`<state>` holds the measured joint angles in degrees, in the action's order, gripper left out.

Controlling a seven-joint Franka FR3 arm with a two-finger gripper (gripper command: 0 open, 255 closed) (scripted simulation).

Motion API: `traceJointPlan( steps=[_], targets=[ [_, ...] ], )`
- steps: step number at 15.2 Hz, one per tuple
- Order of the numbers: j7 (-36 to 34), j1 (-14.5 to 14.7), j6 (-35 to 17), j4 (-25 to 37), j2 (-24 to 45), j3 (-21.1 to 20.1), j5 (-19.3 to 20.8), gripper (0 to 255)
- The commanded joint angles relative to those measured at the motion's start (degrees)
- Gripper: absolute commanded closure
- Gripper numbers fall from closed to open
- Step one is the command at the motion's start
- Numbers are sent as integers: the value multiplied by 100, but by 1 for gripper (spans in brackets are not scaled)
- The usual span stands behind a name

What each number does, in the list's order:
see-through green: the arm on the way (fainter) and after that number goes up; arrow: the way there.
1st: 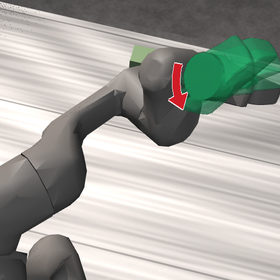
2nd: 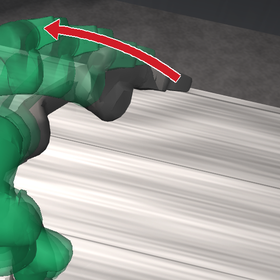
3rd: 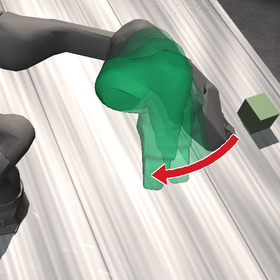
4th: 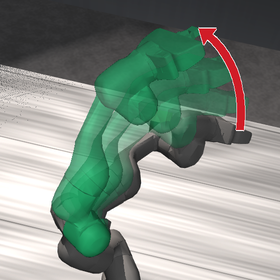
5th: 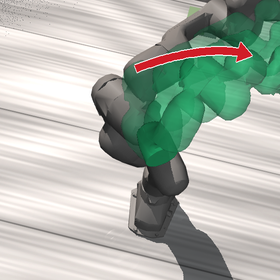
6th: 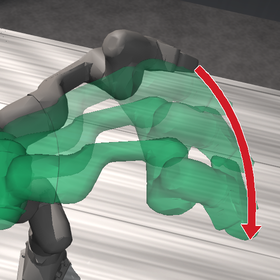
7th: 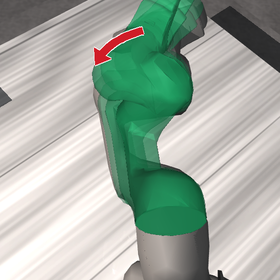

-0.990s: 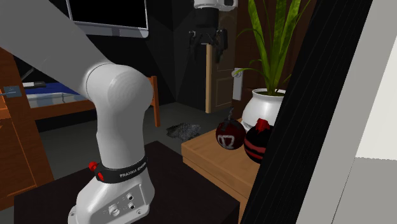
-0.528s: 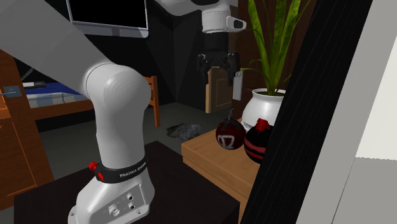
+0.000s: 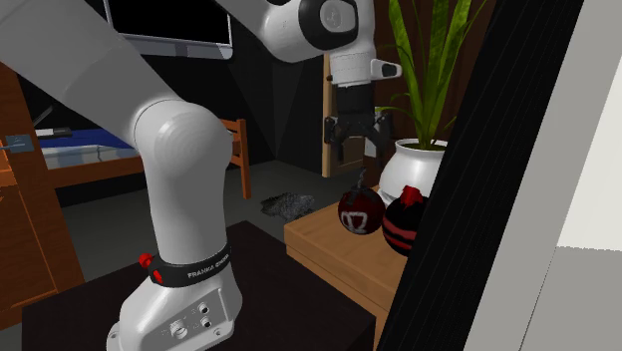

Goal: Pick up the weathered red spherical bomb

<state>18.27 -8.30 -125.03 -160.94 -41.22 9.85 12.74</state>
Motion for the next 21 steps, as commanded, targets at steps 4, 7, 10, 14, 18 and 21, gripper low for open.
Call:
traceJointPlan(
  steps=[4,7,10,14,18,21],
  targets=[
    [-20,-51,-504,-282,212,64,96,0],
    [-21,-60,-569,-312,246,74,109,255],
    [-17,-64,-572,-323,239,77,113,255],
    [-17,-64,-571,-321,239,78,113,255],
    [-7,-42,-358,-210,138,51,73,255],
    [20,-24,-61,-51,-2,23,28,255]
  ],
)
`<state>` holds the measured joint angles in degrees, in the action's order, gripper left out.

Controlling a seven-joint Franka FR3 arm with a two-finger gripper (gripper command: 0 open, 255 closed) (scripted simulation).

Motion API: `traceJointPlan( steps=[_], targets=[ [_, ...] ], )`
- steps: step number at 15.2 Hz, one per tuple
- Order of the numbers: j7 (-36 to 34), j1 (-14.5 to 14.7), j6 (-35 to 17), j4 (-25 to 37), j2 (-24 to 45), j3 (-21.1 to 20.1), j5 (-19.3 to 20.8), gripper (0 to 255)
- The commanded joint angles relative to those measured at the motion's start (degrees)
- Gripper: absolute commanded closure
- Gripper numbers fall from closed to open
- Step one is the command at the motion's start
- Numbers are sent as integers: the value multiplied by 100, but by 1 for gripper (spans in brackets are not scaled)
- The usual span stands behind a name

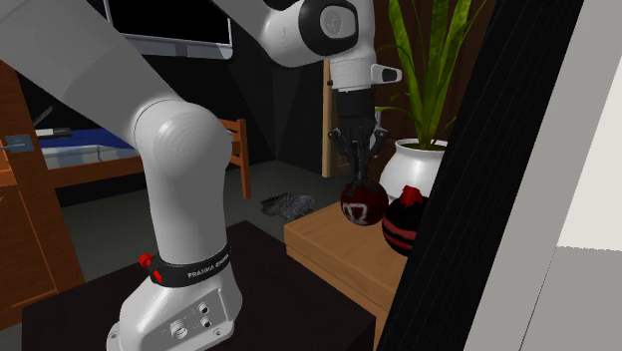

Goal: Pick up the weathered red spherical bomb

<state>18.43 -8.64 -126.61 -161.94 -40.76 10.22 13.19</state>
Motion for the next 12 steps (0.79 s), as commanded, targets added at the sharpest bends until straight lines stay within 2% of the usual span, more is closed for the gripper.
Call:
traceJointPlan(
  steps=[1,10,12],
  targets=[
    [11,15,194,106,-90,-24,-32,255],
    [80,64,1009,657,-356,-108,-149,255],
    [81,64,1022,667,-360,-109,-151,255]
  ],
)
